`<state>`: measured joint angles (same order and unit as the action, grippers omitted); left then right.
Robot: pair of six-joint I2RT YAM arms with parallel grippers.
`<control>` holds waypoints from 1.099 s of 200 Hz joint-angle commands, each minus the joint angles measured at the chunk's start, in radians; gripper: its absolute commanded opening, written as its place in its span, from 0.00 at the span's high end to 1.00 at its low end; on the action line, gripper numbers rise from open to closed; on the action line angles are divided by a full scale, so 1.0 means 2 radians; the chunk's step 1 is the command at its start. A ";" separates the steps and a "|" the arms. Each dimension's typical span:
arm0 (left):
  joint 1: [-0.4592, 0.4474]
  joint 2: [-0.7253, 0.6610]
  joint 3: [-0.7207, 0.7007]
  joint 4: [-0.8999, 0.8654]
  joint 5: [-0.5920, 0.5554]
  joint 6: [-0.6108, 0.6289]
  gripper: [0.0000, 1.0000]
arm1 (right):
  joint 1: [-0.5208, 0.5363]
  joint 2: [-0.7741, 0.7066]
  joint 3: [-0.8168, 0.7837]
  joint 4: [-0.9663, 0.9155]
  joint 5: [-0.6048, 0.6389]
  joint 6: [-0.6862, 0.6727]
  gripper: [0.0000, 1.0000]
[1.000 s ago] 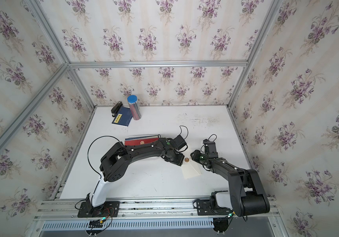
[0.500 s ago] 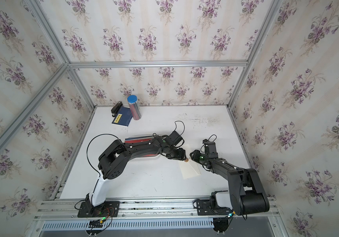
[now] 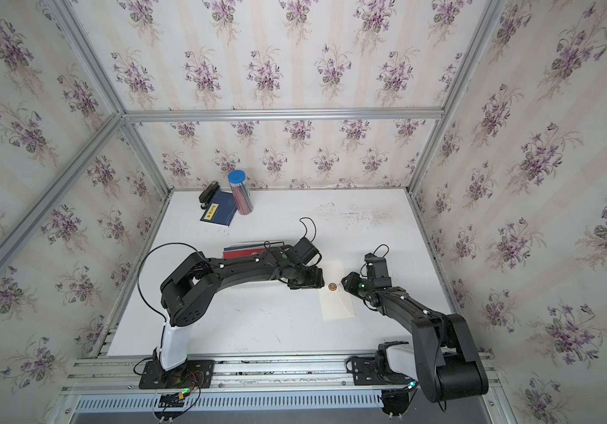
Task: Put the sealed envelopes into the storage box
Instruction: Pick up the envelope from the center of the board.
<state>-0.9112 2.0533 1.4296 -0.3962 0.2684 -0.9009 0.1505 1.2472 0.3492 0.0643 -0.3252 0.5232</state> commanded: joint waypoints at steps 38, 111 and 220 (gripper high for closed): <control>-0.001 0.038 0.023 0.013 0.040 -0.039 0.29 | 0.005 0.000 -0.010 -0.029 0.010 0.003 0.62; 0.005 0.063 0.036 0.000 0.037 -0.069 0.29 | 0.005 0.004 -0.014 -0.020 0.003 0.003 0.62; 0.005 0.043 0.017 0.078 0.057 -0.010 0.30 | 0.005 0.017 -0.012 -0.018 -0.002 0.002 0.62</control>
<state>-0.8989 2.1403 1.4822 -0.2497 0.3912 -0.9878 0.1577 1.2705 0.3313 0.1349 -0.3302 0.5236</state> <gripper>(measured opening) 0.696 0.378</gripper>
